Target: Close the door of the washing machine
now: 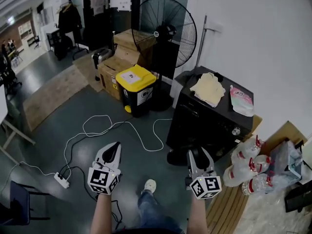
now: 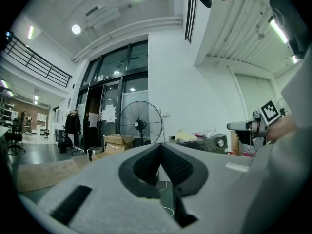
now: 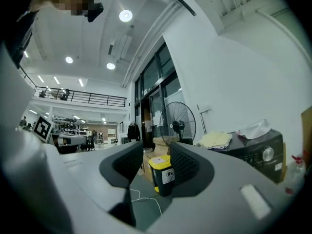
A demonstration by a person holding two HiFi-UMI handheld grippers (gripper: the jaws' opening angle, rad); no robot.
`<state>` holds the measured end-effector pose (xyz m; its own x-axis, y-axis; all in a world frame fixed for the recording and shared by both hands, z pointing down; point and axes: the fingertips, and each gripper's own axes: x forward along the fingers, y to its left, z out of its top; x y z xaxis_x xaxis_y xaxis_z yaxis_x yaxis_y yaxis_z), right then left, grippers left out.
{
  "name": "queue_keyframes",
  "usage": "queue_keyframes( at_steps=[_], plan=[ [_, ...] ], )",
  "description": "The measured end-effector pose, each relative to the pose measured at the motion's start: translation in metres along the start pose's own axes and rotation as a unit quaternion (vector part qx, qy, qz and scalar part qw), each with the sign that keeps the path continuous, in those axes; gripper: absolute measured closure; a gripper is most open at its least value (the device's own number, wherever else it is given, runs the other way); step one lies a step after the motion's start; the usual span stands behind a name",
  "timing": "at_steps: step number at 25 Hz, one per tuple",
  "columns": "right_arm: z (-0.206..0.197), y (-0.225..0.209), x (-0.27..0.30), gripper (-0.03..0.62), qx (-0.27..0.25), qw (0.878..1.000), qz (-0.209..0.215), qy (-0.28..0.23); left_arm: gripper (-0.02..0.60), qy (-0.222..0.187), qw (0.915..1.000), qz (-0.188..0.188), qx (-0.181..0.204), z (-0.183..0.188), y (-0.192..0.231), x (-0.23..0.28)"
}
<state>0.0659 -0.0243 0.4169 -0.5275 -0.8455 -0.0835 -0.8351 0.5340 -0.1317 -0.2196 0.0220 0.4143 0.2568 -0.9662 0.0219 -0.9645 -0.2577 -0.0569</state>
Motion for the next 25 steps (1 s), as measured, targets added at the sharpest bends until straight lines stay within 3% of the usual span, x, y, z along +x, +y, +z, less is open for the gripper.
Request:
queue_keyframes(
  at_steps=[5,10,17,25],
  plan=[
    [-0.012,-0.065,0.139,0.427,0.000,1.000,-0.020,0.008,0.580,0.000,0.9999,0.007,-0.007,0.002,0.073,0.142],
    [-0.016,-0.111,0.220,0.424,0.005,0.999,-0.039,0.024,0.580,0.008,0.9998,-0.012,-0.015,0.003,0.098,0.244],
    [-0.037,-0.149,0.254,0.424,0.015,0.994,-0.092,0.053,0.580,0.028,0.9964,-0.077,-0.023,-0.009,0.098,0.339],
    [-0.086,-0.173,0.252,0.424,0.042,0.981,-0.173,0.082,0.580,0.066,0.9846,-0.160,-0.028,-0.043,0.069,0.392]
  ],
)
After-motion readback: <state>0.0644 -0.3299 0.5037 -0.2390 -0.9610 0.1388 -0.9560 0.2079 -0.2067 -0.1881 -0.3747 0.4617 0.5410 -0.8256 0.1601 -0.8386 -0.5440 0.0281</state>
